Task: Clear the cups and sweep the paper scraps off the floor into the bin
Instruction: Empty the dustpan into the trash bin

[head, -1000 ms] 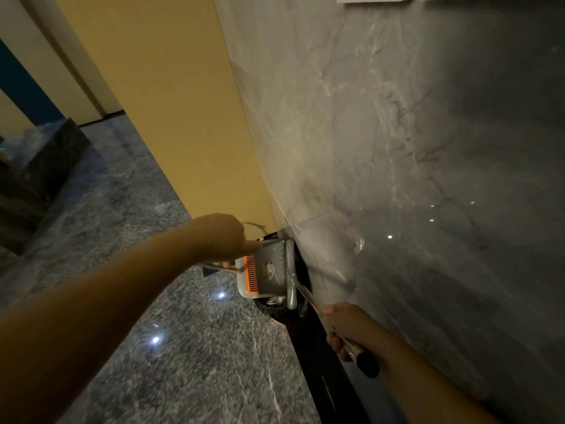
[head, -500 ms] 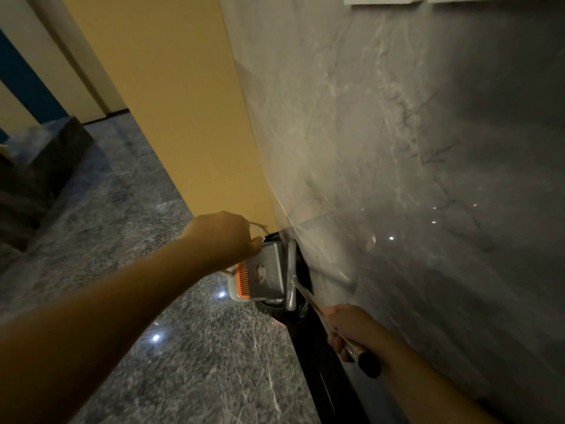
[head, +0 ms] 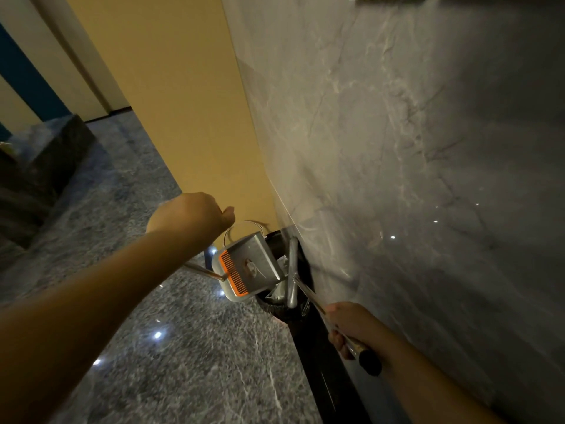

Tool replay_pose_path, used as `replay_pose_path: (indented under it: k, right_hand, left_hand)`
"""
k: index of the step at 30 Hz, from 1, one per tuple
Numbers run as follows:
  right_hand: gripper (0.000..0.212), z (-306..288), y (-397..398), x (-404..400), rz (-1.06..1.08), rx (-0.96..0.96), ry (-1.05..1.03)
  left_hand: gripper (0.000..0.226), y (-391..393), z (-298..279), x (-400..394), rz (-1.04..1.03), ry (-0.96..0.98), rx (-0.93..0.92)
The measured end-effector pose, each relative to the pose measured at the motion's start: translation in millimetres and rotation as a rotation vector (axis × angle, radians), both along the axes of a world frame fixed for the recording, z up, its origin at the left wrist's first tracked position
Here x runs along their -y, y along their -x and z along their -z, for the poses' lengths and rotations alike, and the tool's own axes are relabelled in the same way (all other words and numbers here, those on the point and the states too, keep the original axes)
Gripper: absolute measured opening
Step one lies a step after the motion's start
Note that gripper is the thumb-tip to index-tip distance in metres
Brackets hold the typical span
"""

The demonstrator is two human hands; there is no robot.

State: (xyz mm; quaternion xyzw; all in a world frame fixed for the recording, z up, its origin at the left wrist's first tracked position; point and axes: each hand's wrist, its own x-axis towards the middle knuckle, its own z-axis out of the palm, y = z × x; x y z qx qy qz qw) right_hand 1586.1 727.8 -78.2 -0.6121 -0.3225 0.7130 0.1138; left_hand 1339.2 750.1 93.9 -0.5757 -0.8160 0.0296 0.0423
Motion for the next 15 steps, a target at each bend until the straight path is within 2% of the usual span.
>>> replay_pose_path:
  k: [6, 10, 15]
  right_hand:
    - [0.016, -2.1, 4.1, 7.6, -0.060, 0.006, -0.092]
    - [0.010, -13.0, 10.7, 14.0, -0.183, 0.009, -0.211]
    - [0.016, -27.6, 21.3, 28.6, -0.255, 0.031, -0.217]
  left_hand:
    - [0.053, 13.1, -0.4, 19.6, -0.093, -0.035, 0.067]
    - [0.054, 19.7, -1.2, 47.6, -0.160, -0.068, 0.131]
    - [0.057, 22.9, 1.4, 93.8, -0.246, -0.075, 0.232]
